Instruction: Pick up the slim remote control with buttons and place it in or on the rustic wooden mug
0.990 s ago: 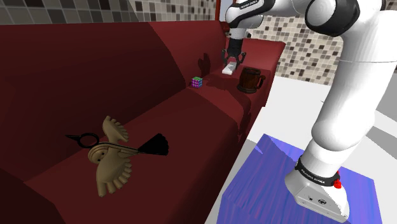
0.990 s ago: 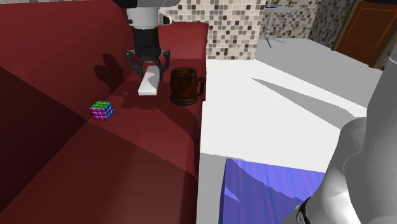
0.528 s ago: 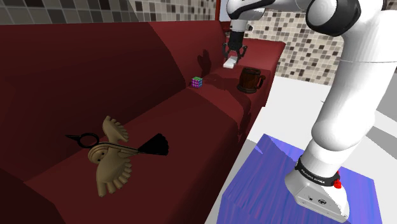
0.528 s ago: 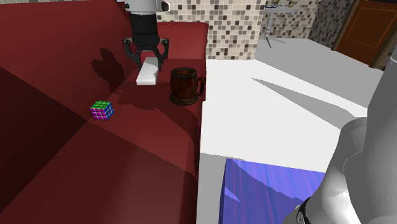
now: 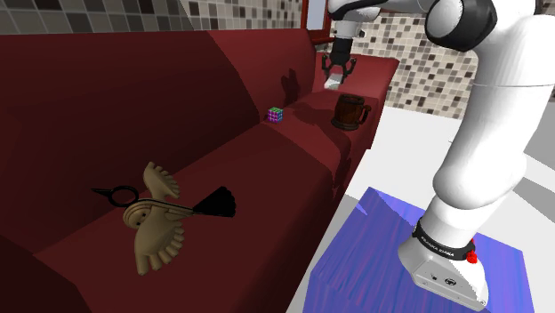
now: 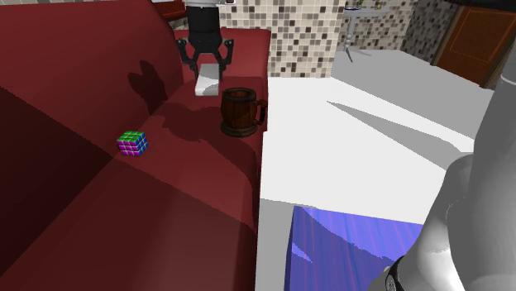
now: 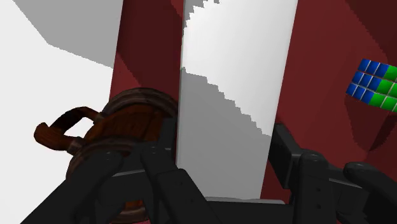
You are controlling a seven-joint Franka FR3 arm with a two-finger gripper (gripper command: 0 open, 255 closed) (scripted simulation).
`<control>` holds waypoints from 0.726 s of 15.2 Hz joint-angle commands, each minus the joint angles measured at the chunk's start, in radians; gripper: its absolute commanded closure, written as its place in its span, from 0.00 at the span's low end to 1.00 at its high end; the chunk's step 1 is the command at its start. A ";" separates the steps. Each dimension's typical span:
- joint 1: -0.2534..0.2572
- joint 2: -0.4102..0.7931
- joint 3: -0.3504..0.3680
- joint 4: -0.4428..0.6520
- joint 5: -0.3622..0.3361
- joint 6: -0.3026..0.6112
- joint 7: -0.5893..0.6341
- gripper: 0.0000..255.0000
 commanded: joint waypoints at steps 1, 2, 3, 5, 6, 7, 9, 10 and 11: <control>-0.029 0.016 -0.017 0.027 0.008 -0.013 -0.046 1.00; -0.044 0.026 -0.025 0.041 0.012 -0.019 -0.069 1.00; -0.059 0.037 -0.034 0.056 0.017 -0.025 -0.092 1.00; -0.091 0.061 -0.050 0.090 0.028 -0.039 -0.137 1.00; -0.108 0.075 -0.057 0.110 0.034 -0.047 -0.160 1.00; -0.125 0.091 -0.064 0.132 0.041 -0.056 -0.183 1.00; -0.165 0.130 -0.080 0.188 0.057 -0.078 -0.233 1.00; -0.164 0.127 -0.079 0.170 0.056 -0.063 -0.233 1.00; -0.163 0.124 -0.078 0.153 0.055 -0.048 -0.234 1.00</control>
